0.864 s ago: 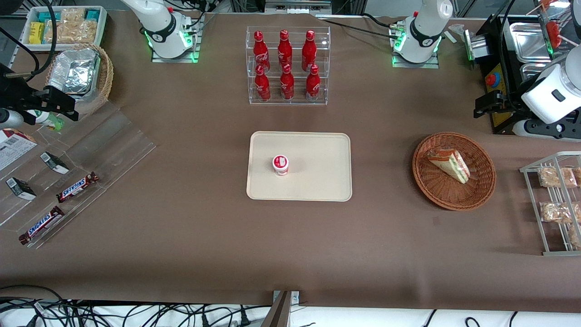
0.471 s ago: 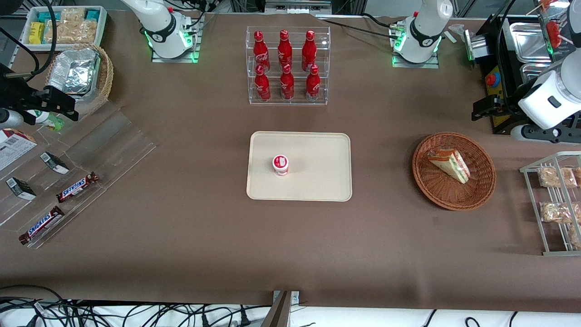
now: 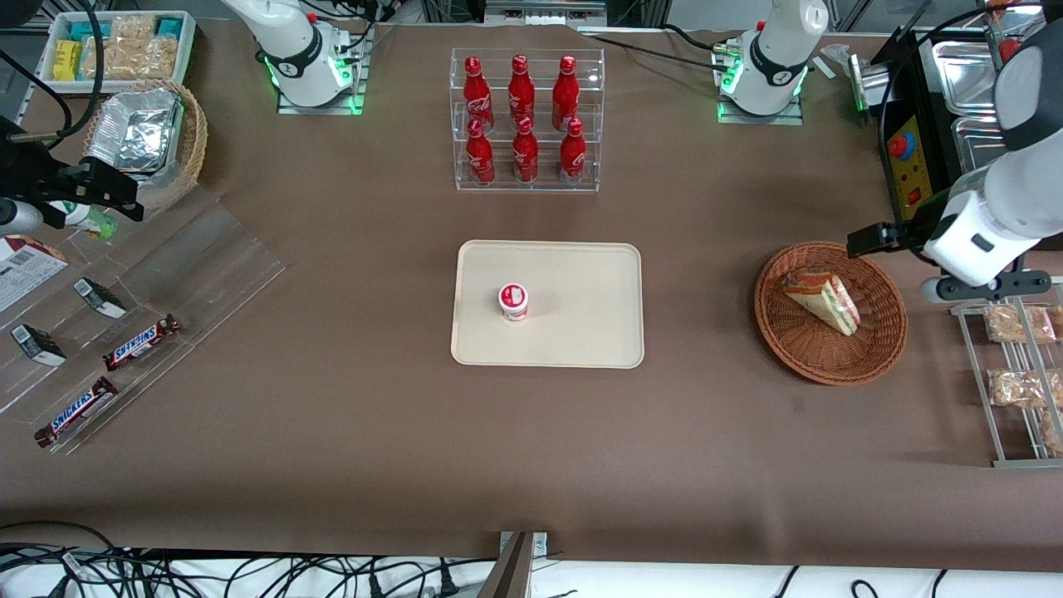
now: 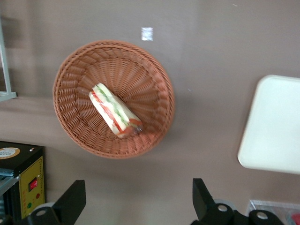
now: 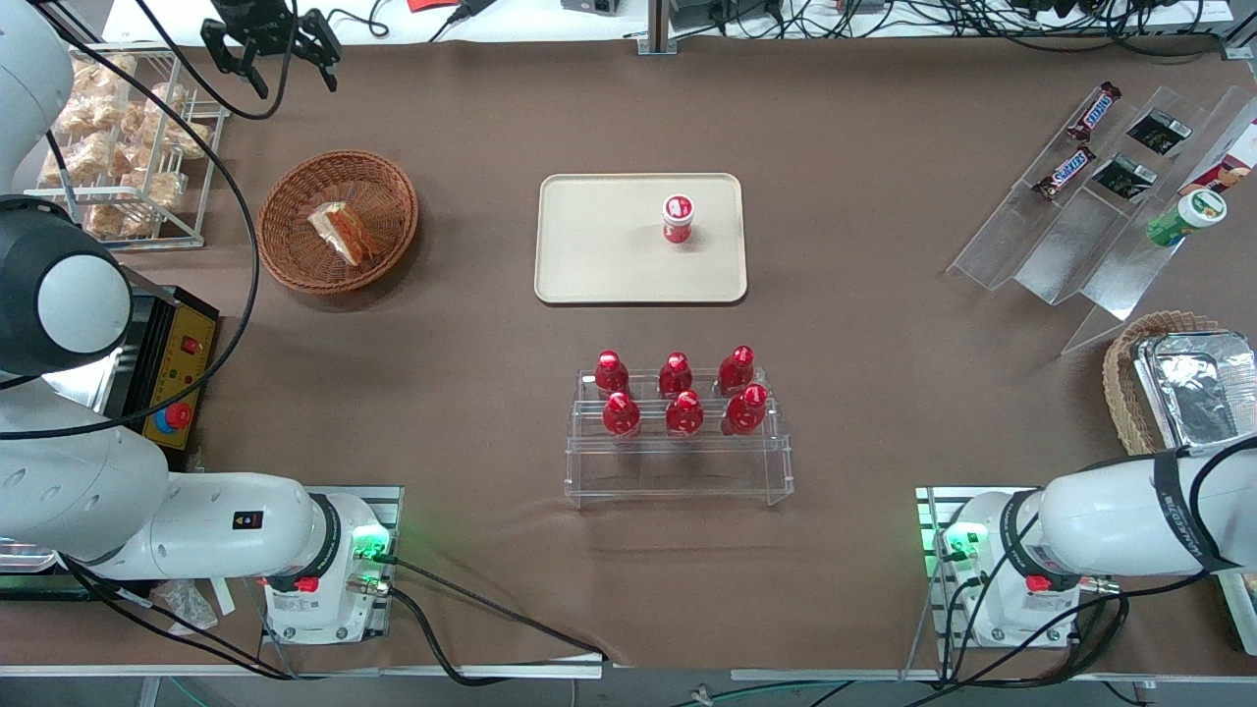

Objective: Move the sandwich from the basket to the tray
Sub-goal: 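Move the left gripper over the wrapped sandwich in the wicker basket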

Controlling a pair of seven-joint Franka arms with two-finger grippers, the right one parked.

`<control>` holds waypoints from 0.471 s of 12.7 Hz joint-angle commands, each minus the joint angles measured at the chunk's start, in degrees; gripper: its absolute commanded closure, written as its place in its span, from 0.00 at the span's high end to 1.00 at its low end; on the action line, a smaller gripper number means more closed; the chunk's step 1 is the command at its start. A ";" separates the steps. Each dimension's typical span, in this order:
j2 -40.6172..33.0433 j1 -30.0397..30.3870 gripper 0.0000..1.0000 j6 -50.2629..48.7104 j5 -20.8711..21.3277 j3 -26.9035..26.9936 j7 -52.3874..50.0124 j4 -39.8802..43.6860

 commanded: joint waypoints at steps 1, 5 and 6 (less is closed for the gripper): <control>-1.94 0.49 1.00 6.63 1.69 -0.40 -6.99 -6.68; -1.94 2.23 1.00 19.90 4.24 -0.40 -17.48 -16.52; -1.94 3.55 1.00 22.54 4.24 -0.40 -17.57 -18.46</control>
